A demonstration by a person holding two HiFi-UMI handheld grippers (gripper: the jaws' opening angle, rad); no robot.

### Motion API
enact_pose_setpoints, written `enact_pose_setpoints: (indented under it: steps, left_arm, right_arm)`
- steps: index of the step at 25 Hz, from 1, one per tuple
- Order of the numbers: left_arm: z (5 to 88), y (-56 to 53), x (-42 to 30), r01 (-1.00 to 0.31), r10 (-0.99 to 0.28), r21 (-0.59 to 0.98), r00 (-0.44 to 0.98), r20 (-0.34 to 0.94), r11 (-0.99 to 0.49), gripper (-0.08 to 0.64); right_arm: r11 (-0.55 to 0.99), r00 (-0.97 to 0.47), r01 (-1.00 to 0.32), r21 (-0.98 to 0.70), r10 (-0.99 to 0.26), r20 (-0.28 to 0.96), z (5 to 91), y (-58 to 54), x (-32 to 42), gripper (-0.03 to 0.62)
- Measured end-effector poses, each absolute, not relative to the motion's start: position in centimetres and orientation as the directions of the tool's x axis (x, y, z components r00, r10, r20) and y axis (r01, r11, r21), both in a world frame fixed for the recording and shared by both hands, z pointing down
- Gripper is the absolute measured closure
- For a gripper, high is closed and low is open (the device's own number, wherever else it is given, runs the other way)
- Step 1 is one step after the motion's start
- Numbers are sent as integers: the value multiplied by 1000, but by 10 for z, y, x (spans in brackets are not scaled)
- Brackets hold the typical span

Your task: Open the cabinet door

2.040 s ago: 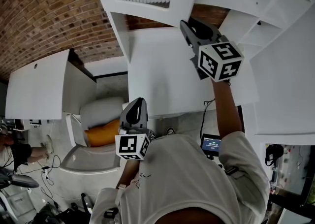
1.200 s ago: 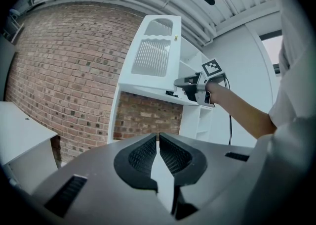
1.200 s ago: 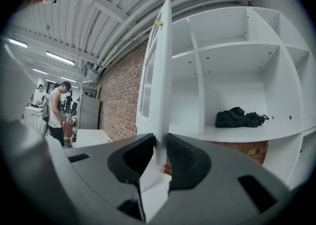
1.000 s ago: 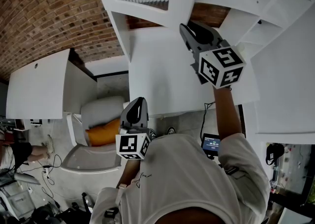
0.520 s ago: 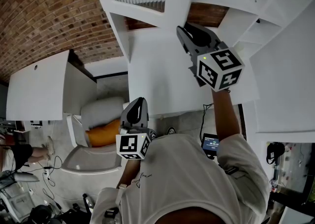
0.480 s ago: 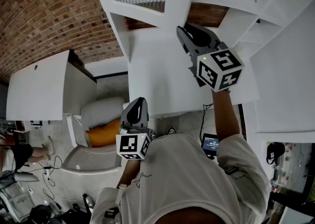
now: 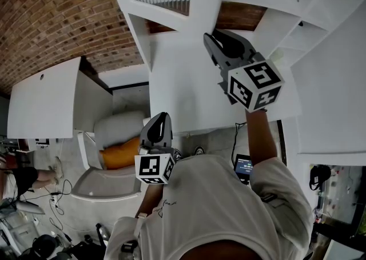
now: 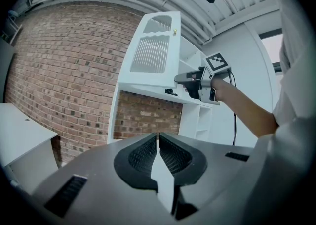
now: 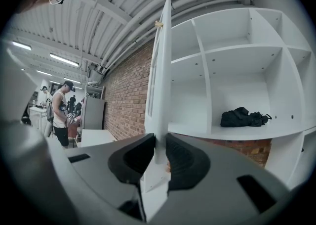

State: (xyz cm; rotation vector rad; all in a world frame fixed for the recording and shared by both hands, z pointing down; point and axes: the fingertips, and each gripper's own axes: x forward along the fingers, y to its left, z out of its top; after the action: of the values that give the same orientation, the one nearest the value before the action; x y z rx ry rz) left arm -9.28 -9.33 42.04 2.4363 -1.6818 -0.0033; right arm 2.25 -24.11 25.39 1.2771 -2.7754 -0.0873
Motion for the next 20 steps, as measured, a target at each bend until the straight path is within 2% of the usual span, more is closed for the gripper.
enact_pose_setpoints:
  steps: [20]
  left_arm:
    - [421, -93, -86, -919, -917, 140, 384, 113, -368, 532]
  right_arm:
    - [645, -645, -761, 75, -764, 25, 254, -218, 6, 515]
